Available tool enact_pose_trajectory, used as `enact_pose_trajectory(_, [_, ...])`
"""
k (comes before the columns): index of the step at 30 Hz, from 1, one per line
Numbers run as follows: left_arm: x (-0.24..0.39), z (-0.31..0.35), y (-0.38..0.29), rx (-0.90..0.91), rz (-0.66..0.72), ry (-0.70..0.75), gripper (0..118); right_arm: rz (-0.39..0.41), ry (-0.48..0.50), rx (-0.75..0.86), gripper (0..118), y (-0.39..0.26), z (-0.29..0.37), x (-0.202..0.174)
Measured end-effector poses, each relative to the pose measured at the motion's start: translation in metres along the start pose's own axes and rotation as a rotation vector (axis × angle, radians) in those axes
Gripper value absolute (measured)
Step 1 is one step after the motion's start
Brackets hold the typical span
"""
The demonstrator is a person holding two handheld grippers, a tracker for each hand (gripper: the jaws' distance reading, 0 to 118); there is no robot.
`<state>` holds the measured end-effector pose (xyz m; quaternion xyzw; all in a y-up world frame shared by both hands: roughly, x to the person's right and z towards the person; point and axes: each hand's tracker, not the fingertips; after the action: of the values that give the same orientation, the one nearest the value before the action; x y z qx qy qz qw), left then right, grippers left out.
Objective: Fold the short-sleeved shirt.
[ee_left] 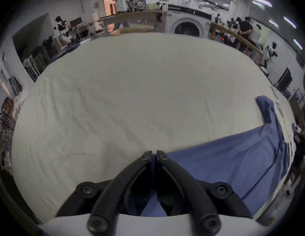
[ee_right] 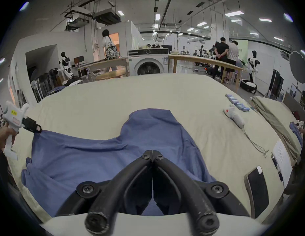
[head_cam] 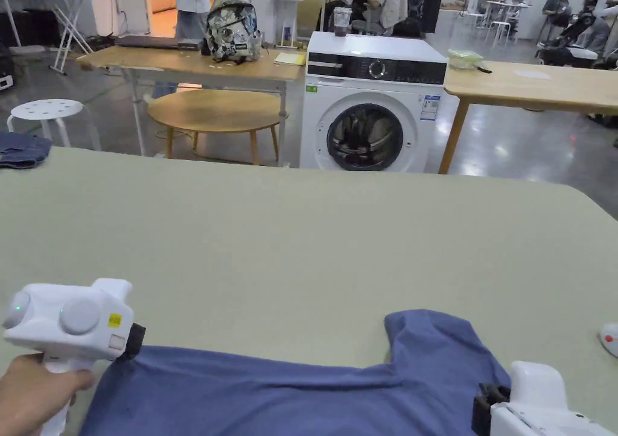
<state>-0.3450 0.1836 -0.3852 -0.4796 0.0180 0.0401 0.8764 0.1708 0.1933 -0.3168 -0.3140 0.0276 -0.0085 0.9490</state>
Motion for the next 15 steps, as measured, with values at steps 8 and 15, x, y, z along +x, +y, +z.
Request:
enact_pose_trajectory(8, [-0.001, 0.023, -0.016, 0.068, 0.053, -0.016, 0, 0.015, -0.016, -0.256, 69, 0.058, -0.107, 0.047])
enact_pose_trajectory(15, [-0.002, 0.022, -0.025, 0.073, 0.087, -0.022, 0, 0.066, -0.017, -0.403, 71, 0.07, -0.167, 0.061])
